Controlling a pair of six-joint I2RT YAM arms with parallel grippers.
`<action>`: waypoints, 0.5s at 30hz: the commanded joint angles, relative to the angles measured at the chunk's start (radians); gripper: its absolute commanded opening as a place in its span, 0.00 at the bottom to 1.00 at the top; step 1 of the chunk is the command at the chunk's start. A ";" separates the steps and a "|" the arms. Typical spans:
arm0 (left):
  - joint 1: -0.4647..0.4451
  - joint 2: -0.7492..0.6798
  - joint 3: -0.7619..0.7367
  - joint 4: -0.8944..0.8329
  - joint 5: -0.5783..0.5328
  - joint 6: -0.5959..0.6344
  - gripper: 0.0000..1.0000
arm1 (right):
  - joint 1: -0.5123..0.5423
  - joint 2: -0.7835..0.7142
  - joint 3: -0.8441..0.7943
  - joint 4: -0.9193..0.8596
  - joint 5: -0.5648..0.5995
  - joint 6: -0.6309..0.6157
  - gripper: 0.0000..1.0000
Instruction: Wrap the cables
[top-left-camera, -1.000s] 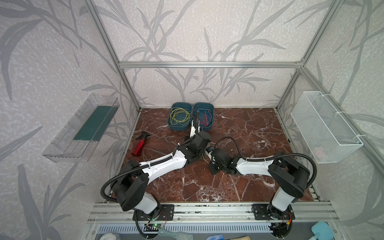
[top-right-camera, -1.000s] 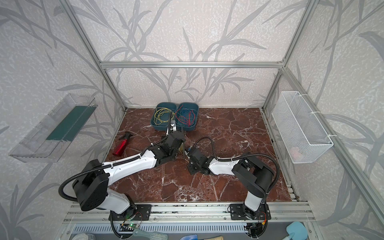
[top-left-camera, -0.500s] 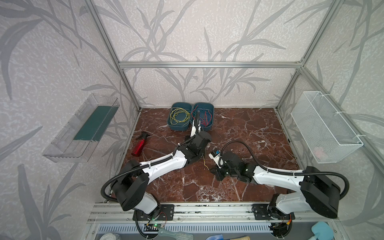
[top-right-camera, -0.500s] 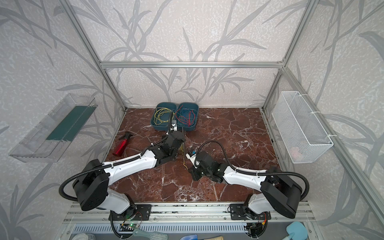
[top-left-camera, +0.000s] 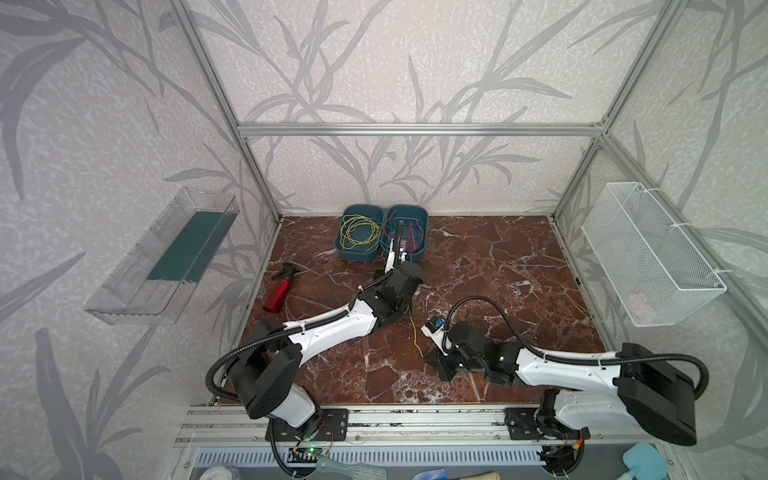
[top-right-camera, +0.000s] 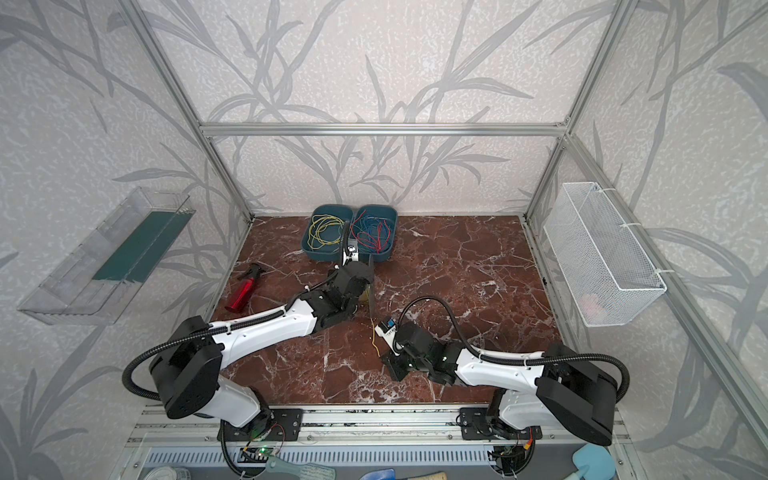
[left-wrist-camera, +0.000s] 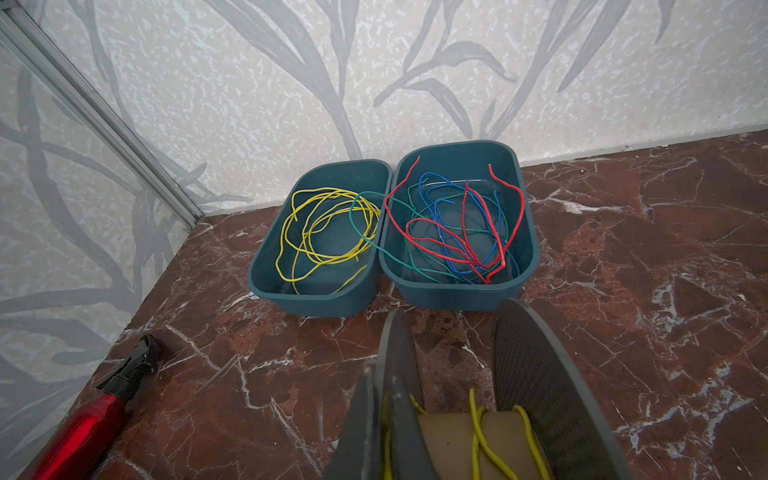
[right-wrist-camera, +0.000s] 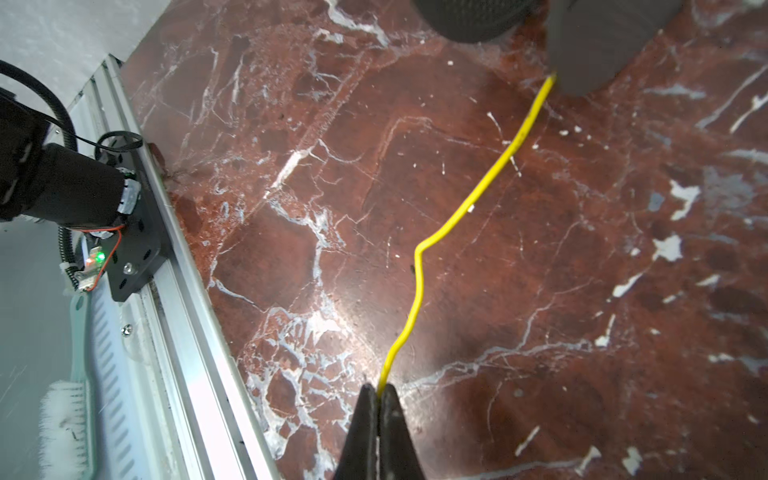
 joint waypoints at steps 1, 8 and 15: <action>0.026 0.065 -0.021 -0.028 -0.035 -0.001 0.00 | 0.071 -0.087 -0.032 -0.112 -0.093 0.039 0.00; 0.029 0.098 -0.012 -0.024 -0.013 -0.009 0.00 | 0.093 -0.240 0.046 -0.207 -0.040 0.037 0.00; 0.024 0.080 -0.018 -0.037 0.074 0.016 0.00 | 0.057 -0.178 0.215 -0.219 0.072 -0.073 0.00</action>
